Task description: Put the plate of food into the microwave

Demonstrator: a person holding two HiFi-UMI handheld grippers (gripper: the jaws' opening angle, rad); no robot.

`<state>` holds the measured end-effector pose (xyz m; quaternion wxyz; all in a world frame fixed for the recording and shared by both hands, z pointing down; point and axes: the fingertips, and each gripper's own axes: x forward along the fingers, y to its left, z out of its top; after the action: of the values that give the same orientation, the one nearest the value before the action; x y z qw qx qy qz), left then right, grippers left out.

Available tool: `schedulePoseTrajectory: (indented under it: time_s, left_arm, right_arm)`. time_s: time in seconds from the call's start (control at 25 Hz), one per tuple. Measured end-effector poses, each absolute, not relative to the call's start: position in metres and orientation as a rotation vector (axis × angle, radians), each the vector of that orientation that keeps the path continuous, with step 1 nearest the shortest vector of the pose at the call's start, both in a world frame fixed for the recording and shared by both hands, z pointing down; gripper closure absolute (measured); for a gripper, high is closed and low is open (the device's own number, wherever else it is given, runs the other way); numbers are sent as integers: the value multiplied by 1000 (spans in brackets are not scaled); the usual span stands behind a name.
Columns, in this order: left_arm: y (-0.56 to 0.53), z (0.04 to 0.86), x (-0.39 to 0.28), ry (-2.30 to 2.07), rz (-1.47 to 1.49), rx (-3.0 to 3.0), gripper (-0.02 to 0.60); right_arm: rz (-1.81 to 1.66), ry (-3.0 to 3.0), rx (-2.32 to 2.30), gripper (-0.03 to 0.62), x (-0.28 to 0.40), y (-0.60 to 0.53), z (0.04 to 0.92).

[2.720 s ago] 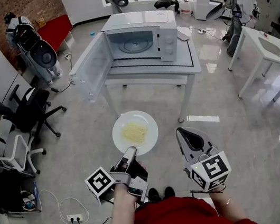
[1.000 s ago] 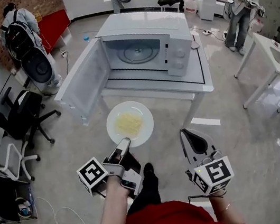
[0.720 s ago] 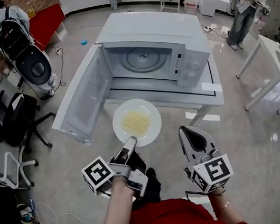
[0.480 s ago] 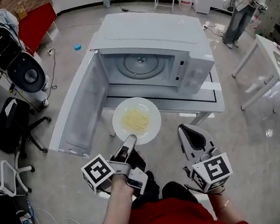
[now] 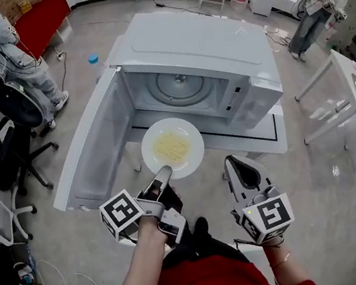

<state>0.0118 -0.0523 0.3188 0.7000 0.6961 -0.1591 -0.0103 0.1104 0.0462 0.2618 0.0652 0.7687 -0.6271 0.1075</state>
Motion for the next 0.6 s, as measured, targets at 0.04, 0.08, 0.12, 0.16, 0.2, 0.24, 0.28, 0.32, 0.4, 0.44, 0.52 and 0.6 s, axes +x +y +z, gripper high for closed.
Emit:
schedulePoseTrajectory:
  time_s: [0.04, 0.08, 0.12, 0.16, 0.2, 0.24, 0.28, 0.32, 0.4, 0.44, 0.52, 0.6]
  left_arm:
    - [-56, 319, 19, -351, -21, 1561, 561]
    - [-61, 318, 27, -347, -21, 1574, 561]
    - [-66, 318, 35, -345, -21, 1589, 561]
    - [-72, 318, 42, -343, -23, 1605, 561]
    - [-77, 317, 50, -340, -32, 1615, 563]
    - [-83, 317, 57, -337, -41, 1621, 561]
    - [-89, 319, 64, -337, -45, 1630, 561]
    - [-95, 322, 70, -341, -45, 1640, 563]
    - [-104, 330, 86, -345, -57, 1648, 561]
    - [-108, 335, 94, -346, -70, 1646, 563]
    - [-115, 343, 110, -350, -102, 1633, 561]
    - [-125, 347, 122, -354, -130, 1629, 561]
  right_arm:
    - [321, -1895, 2308, 579, 113, 43, 263]
    - [318, -1896, 2297, 579, 116, 40, 264]
    - [312, -1901, 2288, 579, 119, 36, 265]
    - [302, -1910, 2280, 579, 122, 32, 266]
    - [297, -1918, 2269, 579, 124, 27, 268]
    - [302, -1919, 2255, 579, 125, 23, 270]
    - [311, -1914, 2240, 579, 127, 18, 273]
    - [308, -1915, 2228, 579, 128, 13, 275]
    - [270, -1940, 2210, 579, 131, 2, 280]
    - [273, -1940, 2193, 580, 135, -1, 285]
    - [277, -1940, 2163, 579, 142, -7, 296]
    - [244, -1965, 2161, 579, 145, -16, 299]
